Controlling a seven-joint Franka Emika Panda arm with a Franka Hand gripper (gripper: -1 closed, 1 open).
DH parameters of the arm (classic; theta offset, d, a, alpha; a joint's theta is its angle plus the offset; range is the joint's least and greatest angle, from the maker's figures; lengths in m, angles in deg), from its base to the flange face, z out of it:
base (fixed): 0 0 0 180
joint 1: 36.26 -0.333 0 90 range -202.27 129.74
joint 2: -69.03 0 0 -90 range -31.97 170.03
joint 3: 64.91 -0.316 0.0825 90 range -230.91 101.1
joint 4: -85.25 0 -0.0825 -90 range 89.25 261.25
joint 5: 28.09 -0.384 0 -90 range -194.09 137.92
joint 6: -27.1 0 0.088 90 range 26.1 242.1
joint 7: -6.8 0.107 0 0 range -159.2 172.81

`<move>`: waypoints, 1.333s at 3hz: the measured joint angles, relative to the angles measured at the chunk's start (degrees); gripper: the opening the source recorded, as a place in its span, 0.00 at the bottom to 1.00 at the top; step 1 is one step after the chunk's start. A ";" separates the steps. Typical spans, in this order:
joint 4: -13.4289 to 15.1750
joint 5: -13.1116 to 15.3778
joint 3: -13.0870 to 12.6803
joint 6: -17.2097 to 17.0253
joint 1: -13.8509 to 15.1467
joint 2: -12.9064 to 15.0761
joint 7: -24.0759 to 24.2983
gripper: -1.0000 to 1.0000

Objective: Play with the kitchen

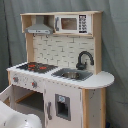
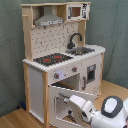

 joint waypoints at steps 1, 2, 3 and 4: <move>0.16 -2.70 -0.38 -0.43 0.22 -1.02 6.25 1.00; 1.01 -5.60 -0.38 -0.81 0.22 -1.09 12.19 1.00; 2.53 -8.10 -0.28 -1.48 0.25 -1.01 17.78 1.00; 5.25 -9.81 -0.21 -1.92 0.24 -0.63 23.11 1.00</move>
